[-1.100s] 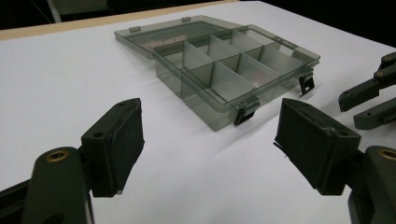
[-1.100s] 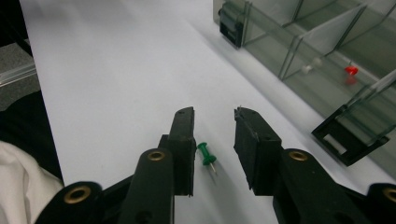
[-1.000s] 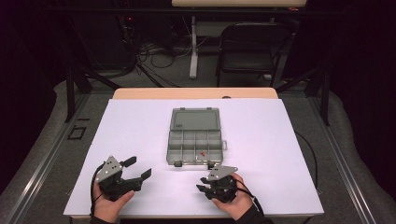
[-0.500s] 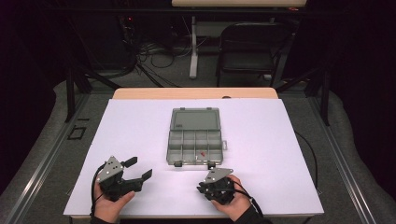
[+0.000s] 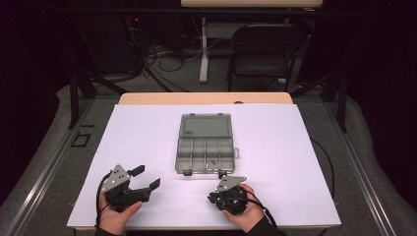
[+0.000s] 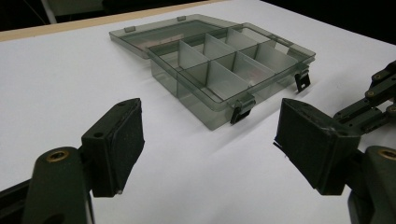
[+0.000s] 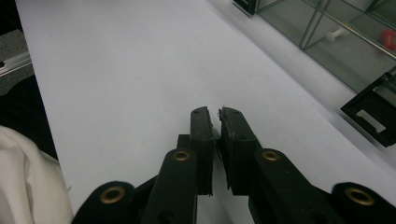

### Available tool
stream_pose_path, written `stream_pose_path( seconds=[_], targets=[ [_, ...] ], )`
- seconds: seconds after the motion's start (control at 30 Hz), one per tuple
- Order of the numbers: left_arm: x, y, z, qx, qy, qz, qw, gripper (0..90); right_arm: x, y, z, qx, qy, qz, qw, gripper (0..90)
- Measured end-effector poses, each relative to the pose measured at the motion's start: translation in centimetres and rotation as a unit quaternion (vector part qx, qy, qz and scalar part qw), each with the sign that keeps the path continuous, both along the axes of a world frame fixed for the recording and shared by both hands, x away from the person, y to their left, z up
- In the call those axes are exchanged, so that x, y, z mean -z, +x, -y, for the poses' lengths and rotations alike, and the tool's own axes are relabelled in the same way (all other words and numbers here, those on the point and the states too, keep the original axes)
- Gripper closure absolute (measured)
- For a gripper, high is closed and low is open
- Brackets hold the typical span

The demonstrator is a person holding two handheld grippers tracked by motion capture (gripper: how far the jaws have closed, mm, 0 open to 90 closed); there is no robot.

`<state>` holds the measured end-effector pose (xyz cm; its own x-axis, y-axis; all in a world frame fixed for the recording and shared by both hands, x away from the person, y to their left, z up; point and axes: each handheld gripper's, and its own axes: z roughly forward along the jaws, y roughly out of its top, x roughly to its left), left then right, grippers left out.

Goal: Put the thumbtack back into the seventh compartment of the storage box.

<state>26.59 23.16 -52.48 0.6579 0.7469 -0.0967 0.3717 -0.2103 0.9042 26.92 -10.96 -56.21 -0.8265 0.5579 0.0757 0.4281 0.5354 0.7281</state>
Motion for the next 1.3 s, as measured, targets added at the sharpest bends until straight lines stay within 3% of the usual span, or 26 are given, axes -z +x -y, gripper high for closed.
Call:
stream_pose_path(
  seconds=[0.63,1.0,1.3],
  targets=[
    [0.1,0.0,0.3,0.002,0.003,-0.001,1.0,23.0,-2.3,0.3,1.7,0.033,0.043,0.003,0.9985,83.9],
    [0.1,0.0,0.3,0.003,0.001,-0.001,1.0,23.0,-3.2,0.7,1.8,0.038,0.044,0.006,0.9983,83.9],
    [0.0,0.0,0.3,0.001,-0.001,-0.001,1.0,23.0,-4.9,2.2,1.4,0.045,0.042,0.007,0.9981,83.9]
  ],
)
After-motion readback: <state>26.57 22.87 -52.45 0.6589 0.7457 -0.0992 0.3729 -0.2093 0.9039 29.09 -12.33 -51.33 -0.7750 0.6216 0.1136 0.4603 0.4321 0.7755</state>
